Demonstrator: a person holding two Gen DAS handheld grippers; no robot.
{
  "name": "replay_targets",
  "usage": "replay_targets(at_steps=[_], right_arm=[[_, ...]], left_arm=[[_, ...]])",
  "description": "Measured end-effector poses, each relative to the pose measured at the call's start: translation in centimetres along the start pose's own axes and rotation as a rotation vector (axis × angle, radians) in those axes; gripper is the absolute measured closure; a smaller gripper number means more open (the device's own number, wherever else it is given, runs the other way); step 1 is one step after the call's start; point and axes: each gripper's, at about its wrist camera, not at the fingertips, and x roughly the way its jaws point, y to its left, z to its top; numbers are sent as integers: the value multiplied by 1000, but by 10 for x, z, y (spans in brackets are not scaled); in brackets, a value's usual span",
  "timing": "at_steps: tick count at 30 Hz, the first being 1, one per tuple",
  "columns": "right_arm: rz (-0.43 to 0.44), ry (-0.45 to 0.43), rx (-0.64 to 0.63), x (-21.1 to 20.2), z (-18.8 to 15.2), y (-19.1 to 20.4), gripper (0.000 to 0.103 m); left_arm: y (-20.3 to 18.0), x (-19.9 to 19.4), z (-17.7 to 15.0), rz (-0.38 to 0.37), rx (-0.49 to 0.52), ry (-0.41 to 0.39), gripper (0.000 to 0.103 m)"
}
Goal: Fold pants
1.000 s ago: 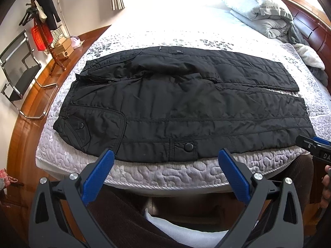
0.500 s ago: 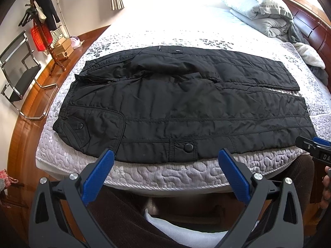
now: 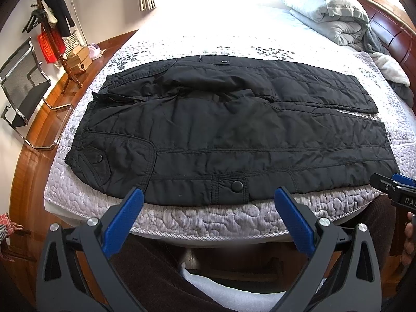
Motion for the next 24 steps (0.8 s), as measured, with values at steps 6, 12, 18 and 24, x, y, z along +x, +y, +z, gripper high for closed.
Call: replay_targets(at_steps=[6, 12, 18, 24], right_arm=[[3, 5, -1, 2, 0, 0, 4], [5, 13, -3, 6, 1, 1, 4], [49, 10, -25, 5, 3, 5, 4], [33, 7, -46, 7, 5, 10, 4]], left_arm=[[-1, 2, 0, 3, 6, 2, 3], [-2, 4, 2, 4, 6, 9, 3], [-3, 6, 3, 6, 10, 11, 3], [-3, 8, 4, 8, 13, 18, 3]])
